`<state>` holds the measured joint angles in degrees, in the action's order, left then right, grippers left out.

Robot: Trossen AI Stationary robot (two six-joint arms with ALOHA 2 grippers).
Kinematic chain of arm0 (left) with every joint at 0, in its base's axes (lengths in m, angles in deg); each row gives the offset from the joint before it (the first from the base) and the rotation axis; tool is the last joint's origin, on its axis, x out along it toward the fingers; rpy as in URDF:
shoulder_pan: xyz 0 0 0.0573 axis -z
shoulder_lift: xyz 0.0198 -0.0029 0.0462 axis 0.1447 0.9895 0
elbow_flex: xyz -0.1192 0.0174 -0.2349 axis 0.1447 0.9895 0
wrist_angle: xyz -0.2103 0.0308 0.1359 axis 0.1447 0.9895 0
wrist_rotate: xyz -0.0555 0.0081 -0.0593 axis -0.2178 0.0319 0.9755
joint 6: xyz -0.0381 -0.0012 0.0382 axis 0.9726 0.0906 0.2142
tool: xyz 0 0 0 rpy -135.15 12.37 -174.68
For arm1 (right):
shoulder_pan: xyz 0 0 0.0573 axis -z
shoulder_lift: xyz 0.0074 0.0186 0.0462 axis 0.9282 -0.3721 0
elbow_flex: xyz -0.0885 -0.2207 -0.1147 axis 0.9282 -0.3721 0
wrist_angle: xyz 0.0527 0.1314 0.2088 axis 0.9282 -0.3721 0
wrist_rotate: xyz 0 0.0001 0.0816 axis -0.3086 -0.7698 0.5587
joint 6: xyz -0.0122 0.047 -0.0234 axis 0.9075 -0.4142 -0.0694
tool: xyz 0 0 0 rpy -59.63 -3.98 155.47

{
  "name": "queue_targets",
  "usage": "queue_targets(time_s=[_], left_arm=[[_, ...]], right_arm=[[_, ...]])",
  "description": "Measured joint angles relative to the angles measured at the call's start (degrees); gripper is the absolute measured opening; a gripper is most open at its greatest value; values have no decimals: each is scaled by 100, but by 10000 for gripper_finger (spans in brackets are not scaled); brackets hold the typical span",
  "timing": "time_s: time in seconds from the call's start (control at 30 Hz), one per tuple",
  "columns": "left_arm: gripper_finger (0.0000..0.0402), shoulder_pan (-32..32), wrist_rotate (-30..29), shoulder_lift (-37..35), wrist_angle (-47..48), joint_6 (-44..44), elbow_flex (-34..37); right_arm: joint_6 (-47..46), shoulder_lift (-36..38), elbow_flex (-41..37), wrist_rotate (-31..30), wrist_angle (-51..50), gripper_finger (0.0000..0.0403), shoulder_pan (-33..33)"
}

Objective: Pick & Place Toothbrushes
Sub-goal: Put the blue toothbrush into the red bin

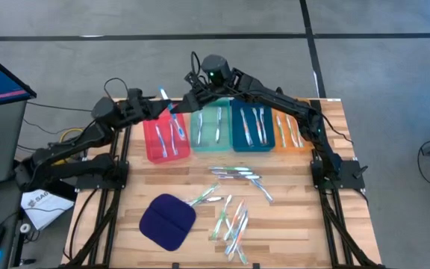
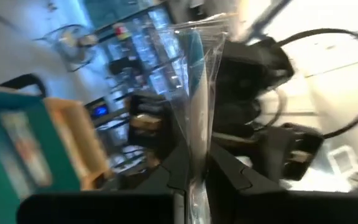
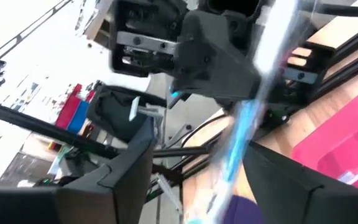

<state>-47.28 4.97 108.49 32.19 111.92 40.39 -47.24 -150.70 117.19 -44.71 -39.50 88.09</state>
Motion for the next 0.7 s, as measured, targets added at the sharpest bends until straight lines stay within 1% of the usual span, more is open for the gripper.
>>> queue_targets(time_s=[0.13, 0.23, 0.33, 0.47, 0.6, 0.7], left_arm=[[19, -262, 28, 29, 831, -33, 11], [19, -386, 160, 28, 1366, -82, 11], [19, -491, 179, 35, 1815, -201, 11], [19, -760, 202, 292, 2593, -562, 12], [19, -837, 249, 909, 3104, -1022, 15], [19, -788, 299, 1396, 3100, -1091, 18]], right_arm=[[2, 6, 4, 699, -17, 244, 108], [63, 7, 7, 1202, -60, 244, 123], [217, 7, 7, 1390, -63, 244, 121], [489, 7, 7, 1583, -62, 244, 99], [590, 7, 9, 1787, -61, 244, 42], [688, 7, 9, 1815, -59, 244, -30]])
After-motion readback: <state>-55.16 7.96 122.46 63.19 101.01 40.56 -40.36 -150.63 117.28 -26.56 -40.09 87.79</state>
